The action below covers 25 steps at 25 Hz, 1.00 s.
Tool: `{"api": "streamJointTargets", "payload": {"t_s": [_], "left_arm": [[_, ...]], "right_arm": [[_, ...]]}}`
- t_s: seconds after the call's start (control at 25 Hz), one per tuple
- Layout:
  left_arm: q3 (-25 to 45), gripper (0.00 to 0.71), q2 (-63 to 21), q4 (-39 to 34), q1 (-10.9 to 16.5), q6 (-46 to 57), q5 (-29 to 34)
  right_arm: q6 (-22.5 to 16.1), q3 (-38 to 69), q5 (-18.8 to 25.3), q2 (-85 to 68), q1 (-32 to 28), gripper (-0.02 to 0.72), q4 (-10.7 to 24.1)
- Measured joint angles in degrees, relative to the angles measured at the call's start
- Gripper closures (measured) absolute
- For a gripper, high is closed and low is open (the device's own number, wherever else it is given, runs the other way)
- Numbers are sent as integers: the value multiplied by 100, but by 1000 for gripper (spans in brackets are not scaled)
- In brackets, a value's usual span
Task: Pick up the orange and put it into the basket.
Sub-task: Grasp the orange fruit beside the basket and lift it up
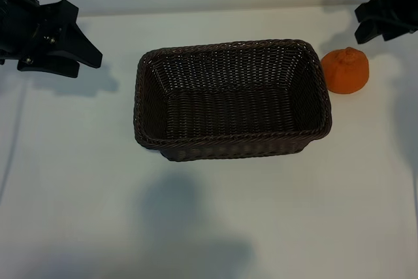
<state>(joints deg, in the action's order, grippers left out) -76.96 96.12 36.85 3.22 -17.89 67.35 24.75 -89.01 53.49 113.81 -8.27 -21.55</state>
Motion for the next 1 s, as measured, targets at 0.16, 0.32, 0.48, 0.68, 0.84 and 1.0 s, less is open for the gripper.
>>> {"api": "streamJointTargets", "payload": {"t_s": [0.16,0.32,0.48,0.68,0.84,1.0], "left_arm": [[0,192,0,0,0,0,0],[0,192,0,0,0,0,0],[0,192,0,0,0,7,0],[0,192,0,0,0,2,0],[0,192,0,0,0,2,0],[0,192,0,0,0,2,0]], "right_arm": [[10,0,-66,146,8,199,7],[12,22,-162,170,87,199,5],[32,143,-463,187,211,199,-8],[32,303,-788,200,251,199,54],[32,325,-856,315,251,199,87],[32,325,-837,581,251,199,74]]}}
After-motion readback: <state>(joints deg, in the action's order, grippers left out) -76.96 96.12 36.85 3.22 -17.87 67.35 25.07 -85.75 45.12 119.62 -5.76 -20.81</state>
